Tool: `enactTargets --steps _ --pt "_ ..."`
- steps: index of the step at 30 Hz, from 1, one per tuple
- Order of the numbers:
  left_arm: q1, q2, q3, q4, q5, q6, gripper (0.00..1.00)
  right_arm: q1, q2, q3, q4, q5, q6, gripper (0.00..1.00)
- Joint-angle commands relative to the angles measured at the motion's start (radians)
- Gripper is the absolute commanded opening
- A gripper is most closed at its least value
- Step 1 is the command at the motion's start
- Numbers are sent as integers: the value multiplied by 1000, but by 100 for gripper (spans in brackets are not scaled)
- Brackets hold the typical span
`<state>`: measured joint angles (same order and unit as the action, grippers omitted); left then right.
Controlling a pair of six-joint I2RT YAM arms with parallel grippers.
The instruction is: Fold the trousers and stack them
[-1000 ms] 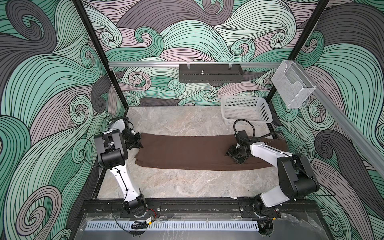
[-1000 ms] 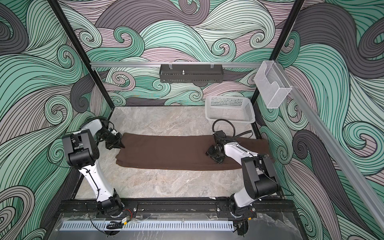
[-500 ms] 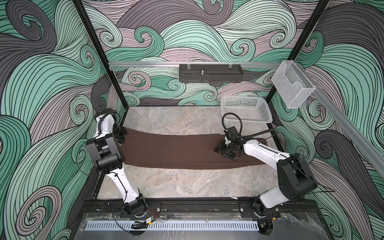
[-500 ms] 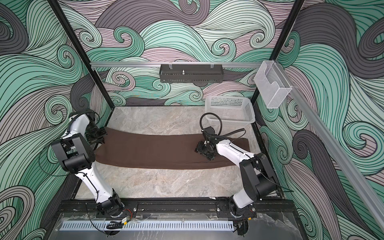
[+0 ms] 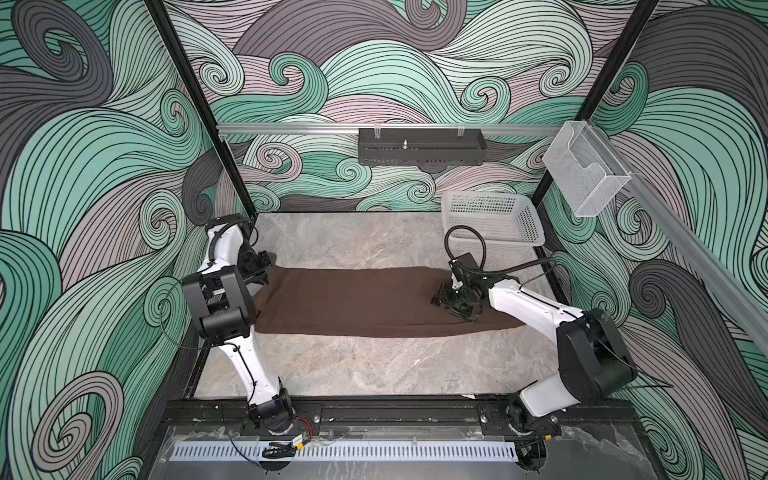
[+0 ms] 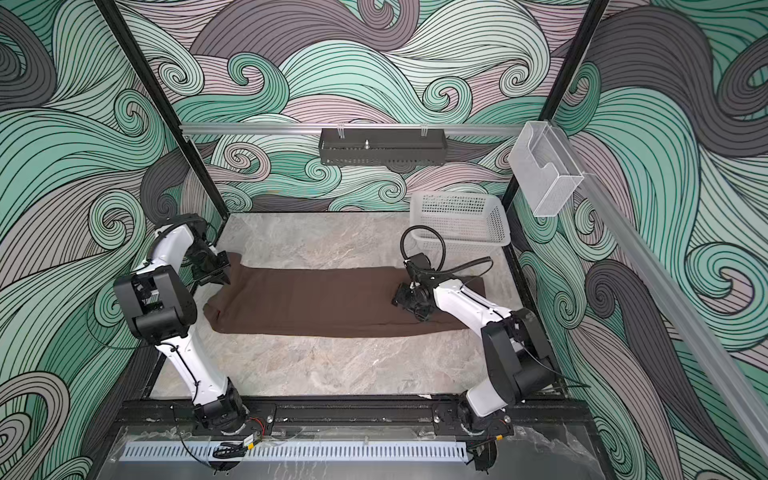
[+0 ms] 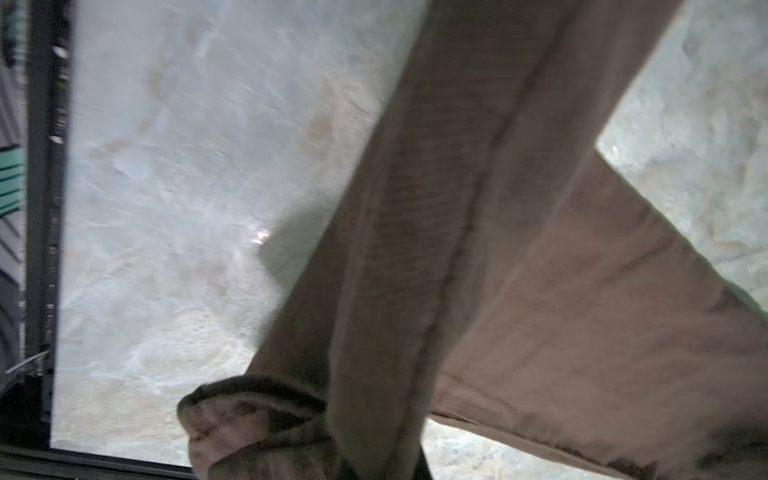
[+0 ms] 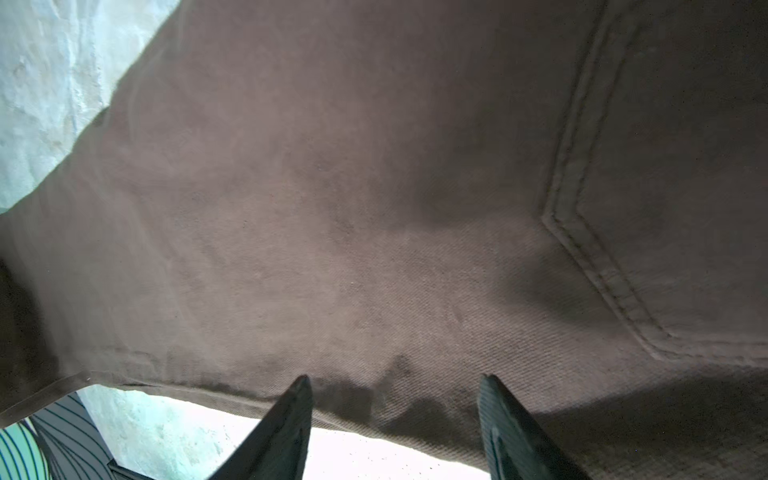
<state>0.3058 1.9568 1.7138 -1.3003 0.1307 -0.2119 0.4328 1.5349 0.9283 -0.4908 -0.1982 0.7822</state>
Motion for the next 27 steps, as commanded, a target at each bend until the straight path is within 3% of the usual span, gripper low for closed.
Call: enactTargets --steps 1,8,15,19,27 --pt "-72 -103 1 -64 104 -22 0 -10 -34 -23 -23 22 -17 65" --pt "-289 -175 -59 -30 114 -153 0 -53 -67 -54 -19 8 -29 64" --pt "-502 -215 -156 134 100 -418 0 -123 -121 -93 -23 -6 -50 64" --pt "-578 -216 -208 259 64 -549 0 -154 -143 -108 -32 -18 -67 65" --pt "-683 -168 -208 356 -8 -643 0 -185 -167 -127 -40 -26 -81 65"
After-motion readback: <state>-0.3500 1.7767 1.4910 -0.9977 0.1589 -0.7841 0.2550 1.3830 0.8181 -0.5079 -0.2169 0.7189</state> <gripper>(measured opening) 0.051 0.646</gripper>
